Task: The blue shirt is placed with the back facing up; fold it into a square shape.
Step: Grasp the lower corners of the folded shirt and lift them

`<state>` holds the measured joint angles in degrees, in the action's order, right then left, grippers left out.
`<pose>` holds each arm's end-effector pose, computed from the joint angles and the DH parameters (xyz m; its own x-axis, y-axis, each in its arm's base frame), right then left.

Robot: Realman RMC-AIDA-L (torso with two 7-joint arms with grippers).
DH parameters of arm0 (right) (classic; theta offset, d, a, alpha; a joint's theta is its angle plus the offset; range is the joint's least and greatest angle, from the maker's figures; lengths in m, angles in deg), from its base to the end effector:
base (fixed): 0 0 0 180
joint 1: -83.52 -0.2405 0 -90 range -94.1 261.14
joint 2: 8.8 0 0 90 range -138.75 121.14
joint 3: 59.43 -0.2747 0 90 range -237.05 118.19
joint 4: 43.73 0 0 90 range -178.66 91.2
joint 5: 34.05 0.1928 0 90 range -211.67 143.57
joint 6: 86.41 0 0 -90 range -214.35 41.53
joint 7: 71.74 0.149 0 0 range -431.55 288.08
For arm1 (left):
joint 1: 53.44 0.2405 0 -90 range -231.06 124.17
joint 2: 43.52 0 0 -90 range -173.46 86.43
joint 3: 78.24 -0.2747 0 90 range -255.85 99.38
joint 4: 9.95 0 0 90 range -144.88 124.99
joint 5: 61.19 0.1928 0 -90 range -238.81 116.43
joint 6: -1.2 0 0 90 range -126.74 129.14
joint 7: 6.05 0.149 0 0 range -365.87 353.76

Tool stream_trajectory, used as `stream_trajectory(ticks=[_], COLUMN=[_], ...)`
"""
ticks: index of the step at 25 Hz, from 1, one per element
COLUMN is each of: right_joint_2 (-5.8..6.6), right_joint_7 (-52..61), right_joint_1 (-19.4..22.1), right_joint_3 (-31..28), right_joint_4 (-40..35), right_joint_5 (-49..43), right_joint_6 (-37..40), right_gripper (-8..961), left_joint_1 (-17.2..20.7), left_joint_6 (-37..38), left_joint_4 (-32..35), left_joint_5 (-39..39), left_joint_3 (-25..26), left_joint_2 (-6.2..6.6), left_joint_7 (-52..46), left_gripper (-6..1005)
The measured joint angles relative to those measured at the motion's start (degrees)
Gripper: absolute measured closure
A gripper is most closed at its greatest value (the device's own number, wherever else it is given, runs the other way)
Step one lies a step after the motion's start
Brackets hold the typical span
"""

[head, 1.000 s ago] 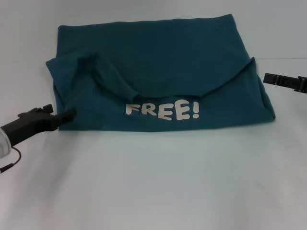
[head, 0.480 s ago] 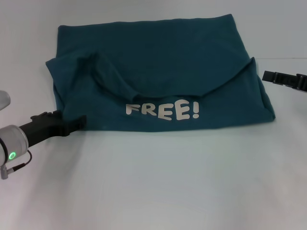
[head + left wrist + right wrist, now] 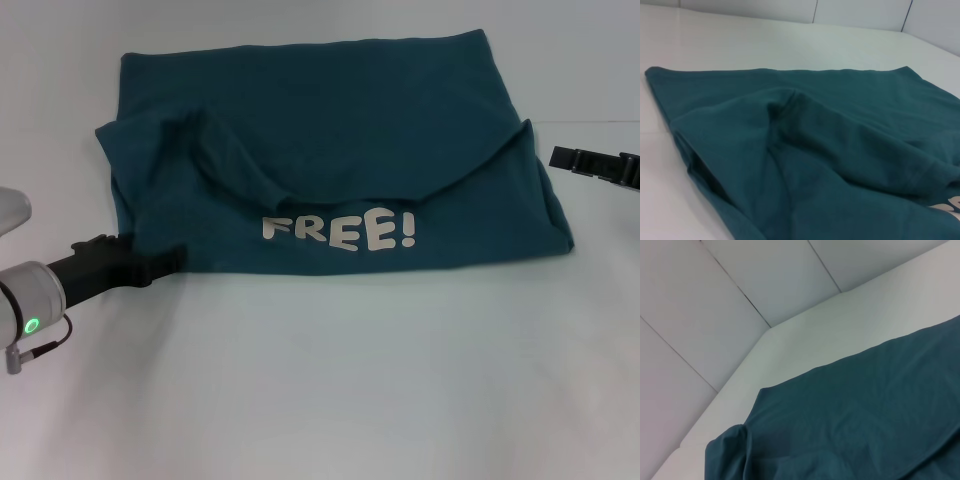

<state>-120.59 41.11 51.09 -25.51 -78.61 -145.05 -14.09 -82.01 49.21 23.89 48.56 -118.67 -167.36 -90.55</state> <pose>0.3053 0.3867 0.0593 0.3405 -0.6295 -0.6984 -0.9190 -0.3799 -0.1056 -0.3300 0.3673 -0.0322 0.6404 0.5271 0.5586 0.7670 -0.4001 -0.5017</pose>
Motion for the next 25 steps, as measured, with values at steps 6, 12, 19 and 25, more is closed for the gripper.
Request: stream_trajectory(ticks=[6,12,19,25], right_joint_2=[0.0,0.0,0.0,-0.07], right_joint_7=[0.0,0.0,0.0,0.0], right_joint_1=[0.0,0.0,0.2,0.4], right_joint_3=[0.0,0.0,0.0,0.0], right_joint_4=[0.0,0.0,0.0,0.0], right_joint_5=[0.0,0.0,0.0,0.0], right_joint_6=[0.0,0.0,0.0,0.0], right_gripper=[355,354,354,354], left_joint_1=[0.0,0.0,0.2,0.1], left_joint_6=[0.0,0.3,0.5,0.1], left_joint_4=[0.0,0.0,0.2,0.3], left_joint_5=[0.7,1.6,1.6,1.6], left_joint_3=[-0.1,-0.2,-0.2,-0.1], left_joint_2=[0.0,0.0,0.0,0.0], left_joint_7=[-0.2,-0.5,-0.6,-1.1], left_gripper=[139,140,141,210])
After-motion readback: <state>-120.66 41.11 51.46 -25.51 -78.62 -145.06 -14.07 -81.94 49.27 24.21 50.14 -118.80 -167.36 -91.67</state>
